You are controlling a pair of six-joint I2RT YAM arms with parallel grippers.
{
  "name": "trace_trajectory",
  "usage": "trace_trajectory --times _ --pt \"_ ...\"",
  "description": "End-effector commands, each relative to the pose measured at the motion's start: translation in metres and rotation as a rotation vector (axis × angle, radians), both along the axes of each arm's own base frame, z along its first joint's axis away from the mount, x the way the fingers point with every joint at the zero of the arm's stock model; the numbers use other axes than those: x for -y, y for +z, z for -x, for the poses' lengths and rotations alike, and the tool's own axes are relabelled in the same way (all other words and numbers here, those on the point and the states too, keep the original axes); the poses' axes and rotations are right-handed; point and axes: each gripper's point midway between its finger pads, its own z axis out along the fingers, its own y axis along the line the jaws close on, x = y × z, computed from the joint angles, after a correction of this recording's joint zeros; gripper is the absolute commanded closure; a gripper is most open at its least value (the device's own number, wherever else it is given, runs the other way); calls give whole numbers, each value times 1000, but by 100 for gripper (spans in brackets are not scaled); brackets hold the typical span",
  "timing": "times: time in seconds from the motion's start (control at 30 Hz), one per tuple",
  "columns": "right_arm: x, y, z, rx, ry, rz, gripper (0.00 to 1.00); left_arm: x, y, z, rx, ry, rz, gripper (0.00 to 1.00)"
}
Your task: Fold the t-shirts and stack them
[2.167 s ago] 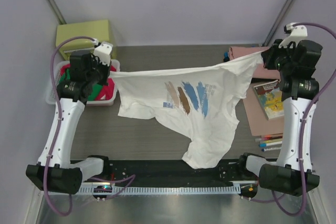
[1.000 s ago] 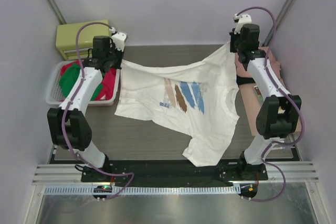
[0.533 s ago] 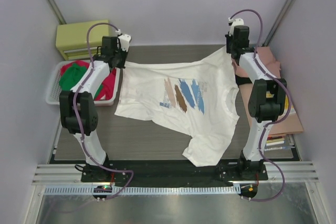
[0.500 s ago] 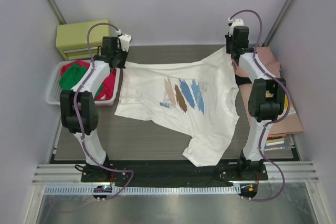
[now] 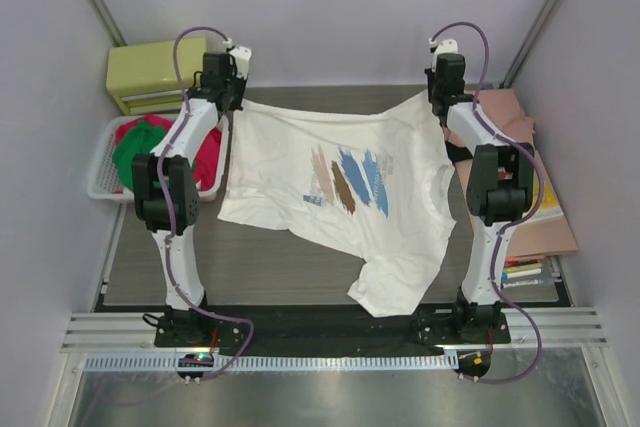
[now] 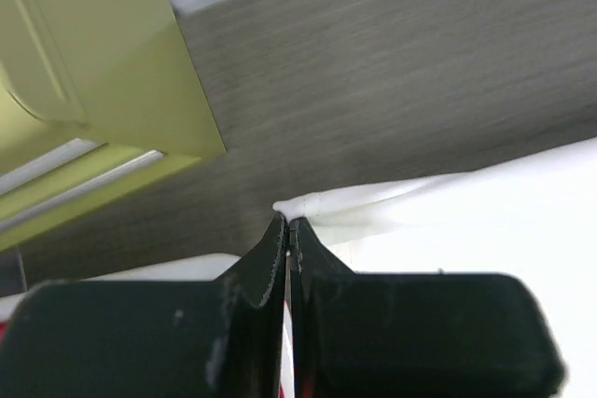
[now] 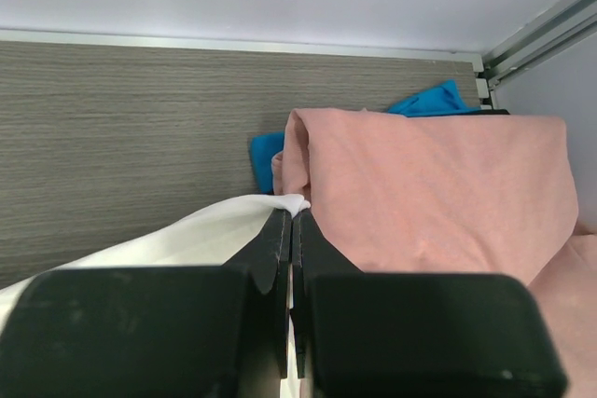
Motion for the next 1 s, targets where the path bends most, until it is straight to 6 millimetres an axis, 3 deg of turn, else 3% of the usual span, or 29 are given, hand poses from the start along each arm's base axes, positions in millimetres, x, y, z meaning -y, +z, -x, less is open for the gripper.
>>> trace_trajectory --times 0.0,0.17,0.37,0.4,0.57,0.6,0.63,0.67,0.7,0.73,0.77,0.83,0.93,0.97 --pt "4 28 -19 93 -27 28 99 -2 48 -30 105 32 3 100" --pt "5 10 -25 72 -35 40 99 -3 50 -49 113 29 -26 100" --pt "8 -11 -35 49 -44 53 99 -2 20 -66 85 39 -37 100" --pt "8 -20 -36 34 -46 60 99 -5 7 -69 68 47 -45 100" --pt "8 -30 -46 34 -58 82 99 -18 -14 -80 57 99 -109 100" --pt "10 -31 -48 39 -66 85 99 -20 -18 -82 56 110 -121 93" --pt "11 -36 -50 39 -79 102 82 -22 -25 -84 51 119 -132 76" --pt "12 -31 -52 56 -95 114 65 -24 -28 -85 46 118 -137 53" --pt "12 -32 -53 58 -103 131 52 -23 -33 -84 33 121 -142 40" --pt "14 -29 -53 67 -117 155 37 -25 -38 -83 23 128 -144 38" --pt "11 -28 -53 72 -118 159 31 -26 -39 -82 20 130 -148 37" --pt "10 -27 -50 75 -124 157 24 -29 -43 -80 15 133 -161 36" --pt "13 -19 -40 90 -156 147 20 -32 -38 -74 25 146 -165 36" --pt "13 0 -34 120 -163 126 20 -35 -18 -72 56 153 -153 36"
